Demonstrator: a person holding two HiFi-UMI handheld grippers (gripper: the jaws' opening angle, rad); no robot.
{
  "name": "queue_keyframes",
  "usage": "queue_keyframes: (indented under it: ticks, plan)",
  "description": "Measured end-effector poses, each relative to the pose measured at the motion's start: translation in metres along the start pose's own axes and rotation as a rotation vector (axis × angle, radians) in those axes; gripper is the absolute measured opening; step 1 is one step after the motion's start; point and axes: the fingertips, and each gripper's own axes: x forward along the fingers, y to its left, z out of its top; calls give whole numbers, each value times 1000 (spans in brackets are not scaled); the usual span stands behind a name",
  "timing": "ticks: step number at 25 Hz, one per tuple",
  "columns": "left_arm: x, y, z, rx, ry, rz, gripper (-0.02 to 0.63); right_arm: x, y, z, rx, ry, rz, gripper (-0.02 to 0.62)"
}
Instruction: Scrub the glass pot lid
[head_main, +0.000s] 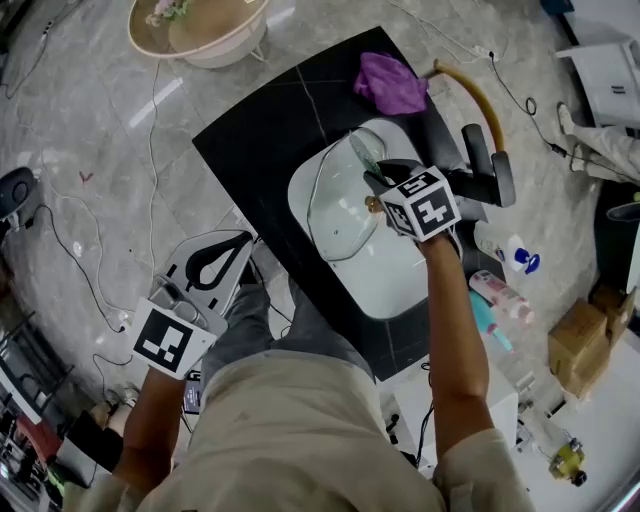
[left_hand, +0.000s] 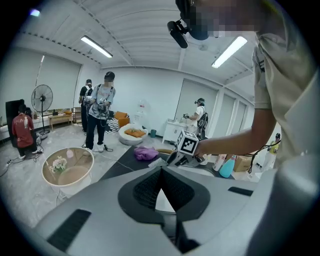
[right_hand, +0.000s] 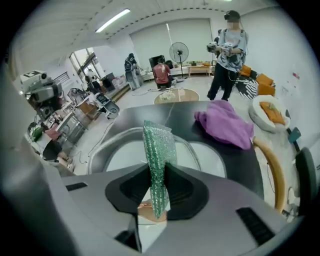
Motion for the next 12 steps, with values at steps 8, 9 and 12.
queue_keyframes:
  ticks: [8, 9, 12]
  plan:
    - [6, 1, 11, 12, -10, -19, 14, -20, 99, 16, -120, 0, 91, 94]
    - [7, 1, 11, 12, -8, -21, 14, -22, 107, 14, -121, -2, 103, 94]
    - [10, 0, 10, 9, -4, -26, 14, -26, 119, 10, -114, -15, 124, 94]
